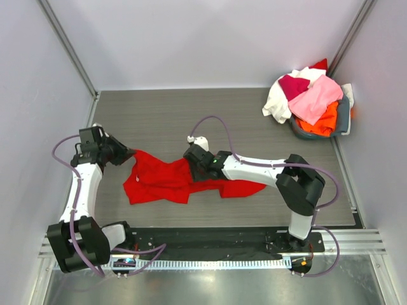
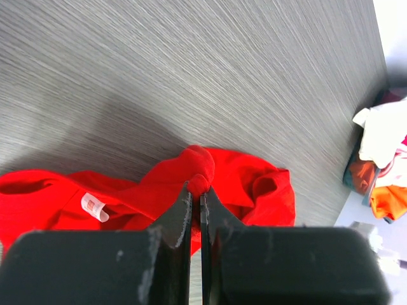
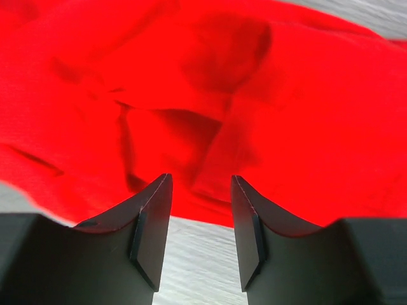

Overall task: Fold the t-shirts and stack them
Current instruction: Flatten the tshirt out

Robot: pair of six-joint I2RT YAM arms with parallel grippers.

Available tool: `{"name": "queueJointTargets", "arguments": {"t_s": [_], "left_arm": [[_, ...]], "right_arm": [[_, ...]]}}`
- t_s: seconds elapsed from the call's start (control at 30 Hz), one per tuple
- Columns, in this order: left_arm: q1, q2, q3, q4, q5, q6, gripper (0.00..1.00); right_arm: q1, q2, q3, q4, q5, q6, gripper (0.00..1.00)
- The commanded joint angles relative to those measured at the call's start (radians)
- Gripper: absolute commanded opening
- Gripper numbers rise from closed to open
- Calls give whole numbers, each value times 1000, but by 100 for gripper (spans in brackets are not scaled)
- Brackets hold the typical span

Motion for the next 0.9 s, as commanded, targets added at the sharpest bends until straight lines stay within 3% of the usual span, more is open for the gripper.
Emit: {"name": "queueJointTargets", "arguments": {"t_s": [0.0, 0.27, 0.33, 0.4, 0.47, 0.63, 0.87], "left_arm": [[11, 4, 39, 44, 58, 14, 0], [13, 3, 48, 44, 56, 17, 0], [14, 0, 50, 42, 47, 18, 0], [13, 0, 53, 38, 42, 20, 0], [13, 3, 56, 35, 41, 20, 0], [13, 18, 78, 25, 33, 22, 0], [11, 67, 116, 50, 22, -32, 0]], "right_arm": [[7, 17, 46, -49, 128, 42, 48], [8, 60, 72, -64, 124, 25, 45], [7, 62, 72, -64, 127, 22, 34], [7, 57, 72, -64, 129, 19, 12], [7, 28, 63, -69, 138, 20, 4], [-7, -87, 11, -69, 116, 11, 2], [-159, -309, -132, -61, -20, -3, 1]]}}
